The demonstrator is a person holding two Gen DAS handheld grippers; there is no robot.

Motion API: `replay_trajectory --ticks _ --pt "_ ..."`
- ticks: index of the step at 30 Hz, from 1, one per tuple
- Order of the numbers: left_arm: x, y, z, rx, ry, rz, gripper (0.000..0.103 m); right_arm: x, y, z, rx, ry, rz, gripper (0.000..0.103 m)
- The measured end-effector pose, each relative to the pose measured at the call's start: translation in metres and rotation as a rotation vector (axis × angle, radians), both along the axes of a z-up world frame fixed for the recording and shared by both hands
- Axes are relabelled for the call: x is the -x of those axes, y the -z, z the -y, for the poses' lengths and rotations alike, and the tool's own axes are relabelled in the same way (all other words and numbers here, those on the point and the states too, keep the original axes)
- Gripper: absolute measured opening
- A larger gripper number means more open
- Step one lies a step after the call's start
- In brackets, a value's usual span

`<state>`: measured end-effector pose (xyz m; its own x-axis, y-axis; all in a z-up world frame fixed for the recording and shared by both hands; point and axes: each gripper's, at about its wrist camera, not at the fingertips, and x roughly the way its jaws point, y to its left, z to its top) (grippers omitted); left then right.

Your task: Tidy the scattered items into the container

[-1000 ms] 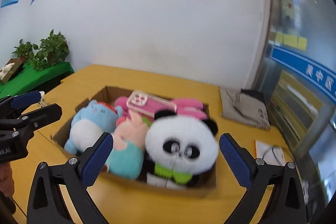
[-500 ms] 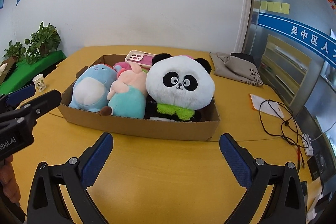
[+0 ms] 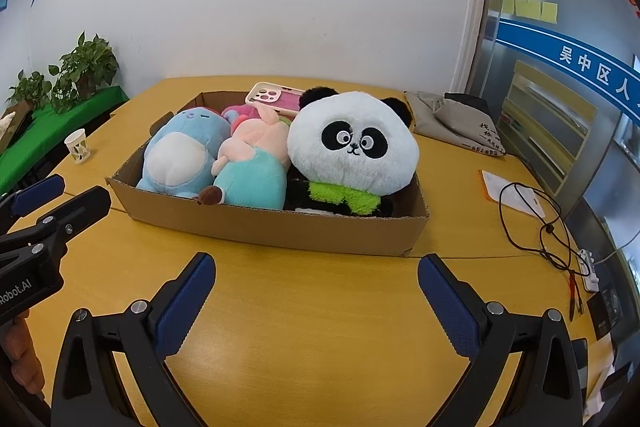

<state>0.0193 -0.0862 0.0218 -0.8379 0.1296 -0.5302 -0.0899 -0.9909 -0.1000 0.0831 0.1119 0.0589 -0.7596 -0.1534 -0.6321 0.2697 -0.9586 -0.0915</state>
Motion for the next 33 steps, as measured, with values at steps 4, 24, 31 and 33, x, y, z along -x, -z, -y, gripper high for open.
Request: replay_trajectory --ticks 4,24,31,33 --pt "0.000 0.000 0.000 0.001 -0.005 0.001 0.082 -0.001 0.003 0.003 -0.008 -0.007 0.005 0.103" --pt "0.004 0.007 -0.011 0.024 0.007 0.034 0.082 -0.002 0.007 -0.004 -0.001 0.008 0.016 0.103" --pt "0.004 0.009 -0.008 0.027 0.004 0.039 0.082 -0.002 0.009 -0.001 -0.001 0.003 0.021 0.103" --pt "0.004 0.009 -0.007 0.028 0.000 0.041 0.082 -0.002 0.008 0.000 -0.001 0.005 0.018 0.103"
